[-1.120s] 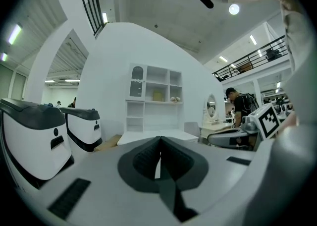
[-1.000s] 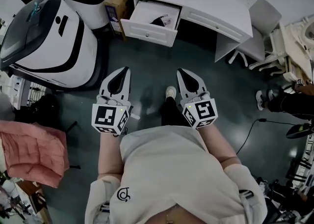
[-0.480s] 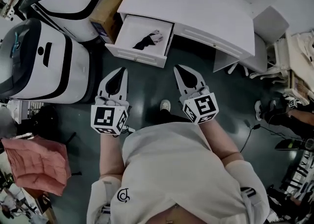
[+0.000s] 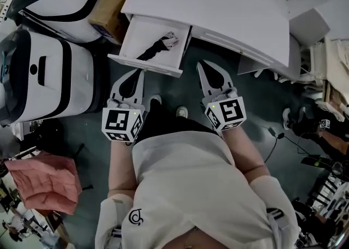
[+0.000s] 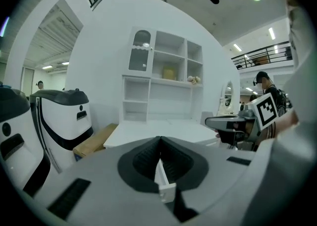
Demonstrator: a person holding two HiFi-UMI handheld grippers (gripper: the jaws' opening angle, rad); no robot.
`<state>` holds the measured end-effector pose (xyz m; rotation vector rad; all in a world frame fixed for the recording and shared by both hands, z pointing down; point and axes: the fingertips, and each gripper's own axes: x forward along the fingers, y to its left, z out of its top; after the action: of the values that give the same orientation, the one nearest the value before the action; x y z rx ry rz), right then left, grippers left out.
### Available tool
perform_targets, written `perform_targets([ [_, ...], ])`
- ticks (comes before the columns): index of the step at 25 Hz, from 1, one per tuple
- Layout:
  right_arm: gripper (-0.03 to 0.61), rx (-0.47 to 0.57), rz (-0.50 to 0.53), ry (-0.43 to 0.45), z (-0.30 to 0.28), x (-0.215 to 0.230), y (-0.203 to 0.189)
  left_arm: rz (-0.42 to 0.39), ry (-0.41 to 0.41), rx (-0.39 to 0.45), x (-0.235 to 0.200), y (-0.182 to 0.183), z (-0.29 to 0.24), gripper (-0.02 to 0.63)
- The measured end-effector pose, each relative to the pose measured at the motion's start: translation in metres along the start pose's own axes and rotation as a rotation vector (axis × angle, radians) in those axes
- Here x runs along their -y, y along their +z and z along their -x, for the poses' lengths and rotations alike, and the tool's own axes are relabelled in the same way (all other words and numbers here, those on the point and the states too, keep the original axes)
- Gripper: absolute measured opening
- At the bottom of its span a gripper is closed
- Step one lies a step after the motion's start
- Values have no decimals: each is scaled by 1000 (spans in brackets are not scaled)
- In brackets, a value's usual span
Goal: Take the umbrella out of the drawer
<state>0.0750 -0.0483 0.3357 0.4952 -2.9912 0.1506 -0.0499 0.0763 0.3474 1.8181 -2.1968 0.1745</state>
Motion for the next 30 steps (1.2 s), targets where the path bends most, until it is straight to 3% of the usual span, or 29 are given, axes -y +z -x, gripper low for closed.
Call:
perform_targets([
  [7, 5, -14, 10, -128, -49, 22, 2, -90, -222, -85, -20, -3, -78, 12],
  [13, 6, -51, -25, -224, -99, 52, -16, -83, -338, -111, -54, -7, -146, 12],
  [18, 6, -95, -89, -349, -123, 71, -48, -144, -452, -244, -67, -50, -192, 12],
  [22, 6, -109, -117, -404, -143, 86, -68, -149, -509, -366, -72, -92, -229, 21],
  [30, 6, -166, -175, -496, -148, 97, -109, -172, -657, -613, -68, -197, -267, 155],
])
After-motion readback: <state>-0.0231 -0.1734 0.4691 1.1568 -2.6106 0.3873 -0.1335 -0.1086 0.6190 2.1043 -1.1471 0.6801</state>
